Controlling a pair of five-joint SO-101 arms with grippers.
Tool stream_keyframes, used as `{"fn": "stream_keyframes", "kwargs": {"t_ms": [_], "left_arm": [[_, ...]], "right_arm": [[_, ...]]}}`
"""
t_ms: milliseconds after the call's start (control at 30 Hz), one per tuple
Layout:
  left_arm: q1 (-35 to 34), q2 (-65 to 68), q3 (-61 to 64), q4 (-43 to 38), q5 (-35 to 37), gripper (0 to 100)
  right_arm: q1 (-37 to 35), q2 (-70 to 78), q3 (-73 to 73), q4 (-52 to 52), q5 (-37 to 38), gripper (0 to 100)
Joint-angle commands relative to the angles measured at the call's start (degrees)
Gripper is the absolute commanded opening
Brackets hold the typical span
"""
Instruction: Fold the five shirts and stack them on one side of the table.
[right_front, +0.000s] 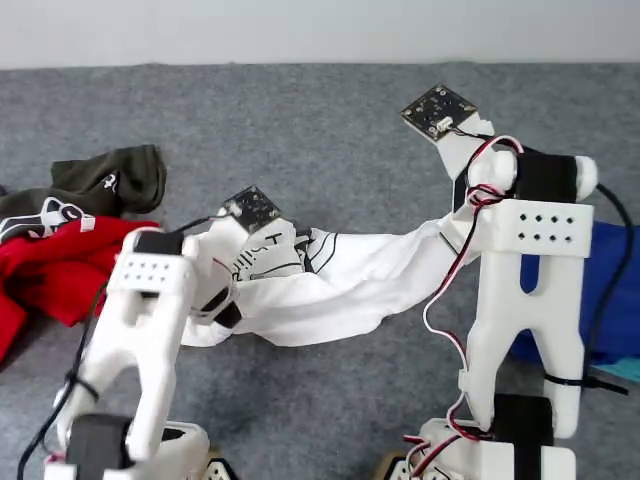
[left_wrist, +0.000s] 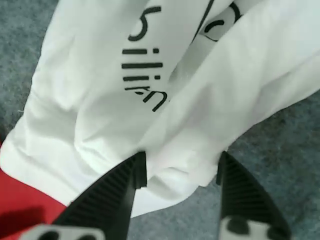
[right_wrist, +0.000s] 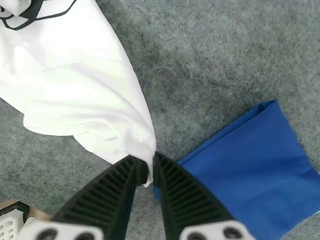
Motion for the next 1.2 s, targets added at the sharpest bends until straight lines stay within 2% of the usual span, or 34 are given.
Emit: {"fn": "stream_keyframes", "kwargs": {"t_ms": [0, 300, 600, 900, 1167], "left_arm": [[0.4, 1.8, -4.9, 3.9, -1.9, 24], [-0.1, 2.5, -5.7, 8.2, -4.6, 24], [0.4, 2.5, 1.4, -1.8, -4.3, 23], [0.4, 2.5, 6.4, -4.7, -4.4, 15], [0.4, 1.8, 5.8, -4.3, -4.4, 3]], "right_arm": [[-0.1, -2.5, -0.2, 2.2, -0.6, 1.0], [-0.2, -2.4, -0.2, 2.2, -0.6, 1.0], [-0.3, -2.3, -0.2, 2.2, -0.6, 1.0], [-0.5, -2.3, -0.2, 2.2, -0.6, 1.0], [-0.3, -2.6, -0.2, 2.2, -0.6, 1.0]]}}
